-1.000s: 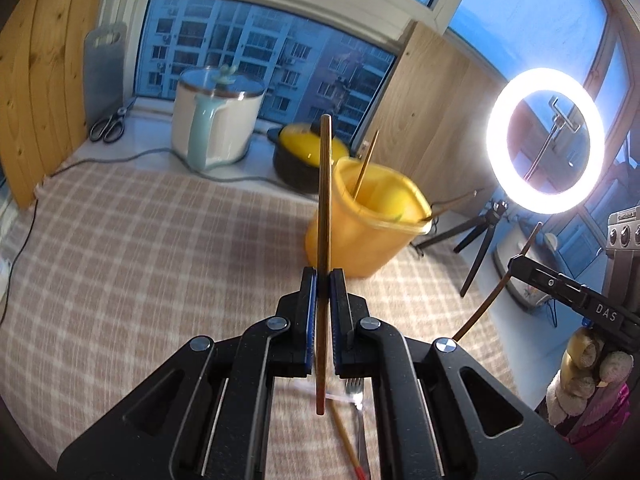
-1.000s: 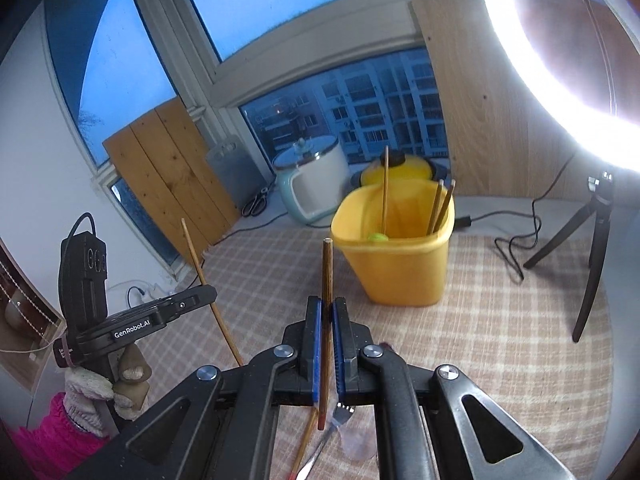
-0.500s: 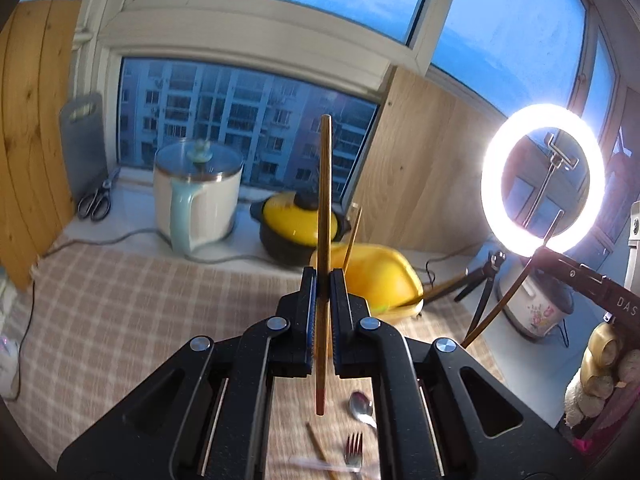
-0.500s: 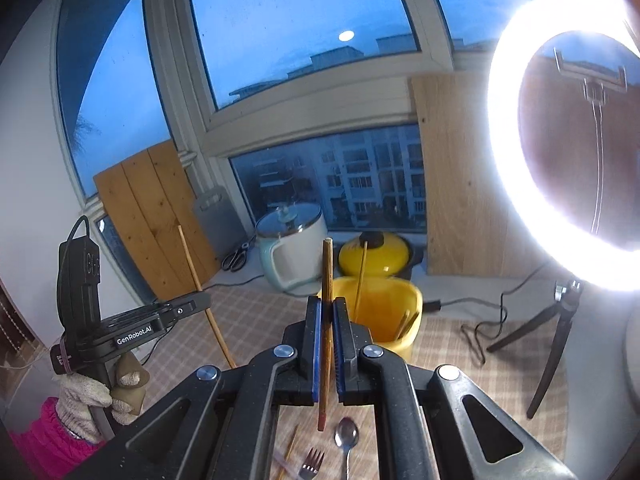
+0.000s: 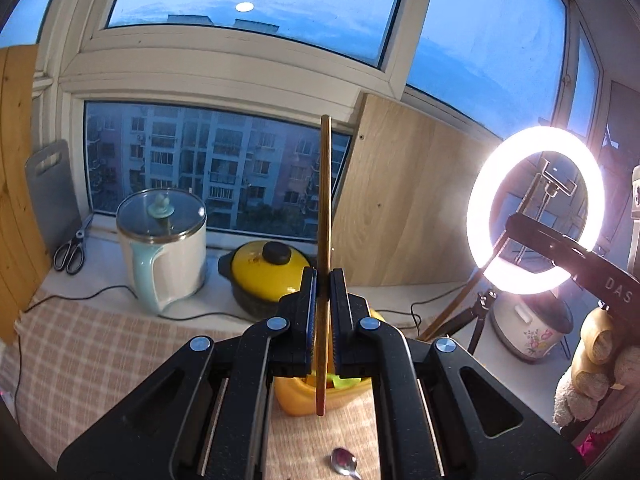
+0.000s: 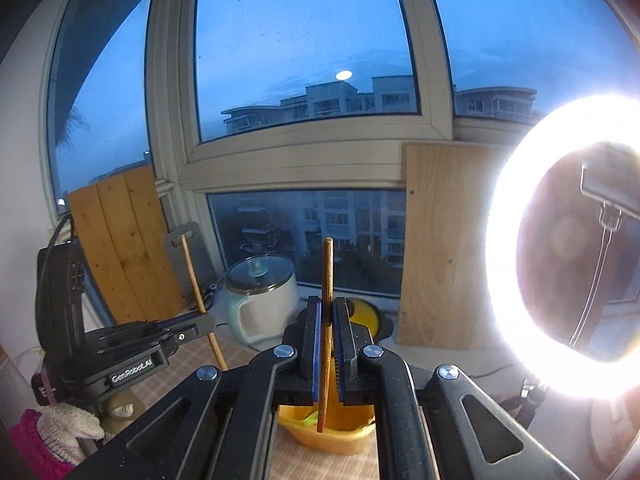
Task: Organize utensils
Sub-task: 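Lower both chopsticks into the yellow bucket and open both grippers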
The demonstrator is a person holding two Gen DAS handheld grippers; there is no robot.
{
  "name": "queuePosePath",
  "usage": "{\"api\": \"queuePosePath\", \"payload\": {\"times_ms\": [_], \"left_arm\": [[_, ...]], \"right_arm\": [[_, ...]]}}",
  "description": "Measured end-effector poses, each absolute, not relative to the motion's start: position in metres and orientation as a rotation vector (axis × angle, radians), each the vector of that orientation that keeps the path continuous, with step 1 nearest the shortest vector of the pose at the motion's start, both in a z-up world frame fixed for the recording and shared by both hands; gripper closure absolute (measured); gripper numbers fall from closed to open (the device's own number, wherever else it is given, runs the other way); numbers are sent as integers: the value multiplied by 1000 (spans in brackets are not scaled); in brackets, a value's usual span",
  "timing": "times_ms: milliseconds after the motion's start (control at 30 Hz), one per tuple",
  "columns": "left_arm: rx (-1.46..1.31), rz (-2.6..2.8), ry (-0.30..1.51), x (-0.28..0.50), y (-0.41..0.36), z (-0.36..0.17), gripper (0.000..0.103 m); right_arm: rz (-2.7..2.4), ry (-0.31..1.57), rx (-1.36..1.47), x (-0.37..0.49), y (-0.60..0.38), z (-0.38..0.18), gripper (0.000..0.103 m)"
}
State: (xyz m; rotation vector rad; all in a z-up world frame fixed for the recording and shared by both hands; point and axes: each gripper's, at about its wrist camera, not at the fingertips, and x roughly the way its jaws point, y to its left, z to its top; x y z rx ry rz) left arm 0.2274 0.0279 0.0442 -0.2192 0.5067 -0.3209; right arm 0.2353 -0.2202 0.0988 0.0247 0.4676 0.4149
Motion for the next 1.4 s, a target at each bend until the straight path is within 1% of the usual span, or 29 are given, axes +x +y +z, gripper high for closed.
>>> {"api": "queuePosePath", "payload": {"times_ms": [267,633,1000,1400], "left_arm": [[-213,-302,495,252,18,38,99],[-190,-291,512,267,4,14,99],[-172,-312,560,268,-3,-6,99],[-196,-319,624,268,2,-24,99]], "right_arm": [[357,488,4,267,-216,87,100],[320,596,12,301,-207,47,100],[331,696,8,316,-204,14,100],[346,759,33,320,-207,-4,100]]}}
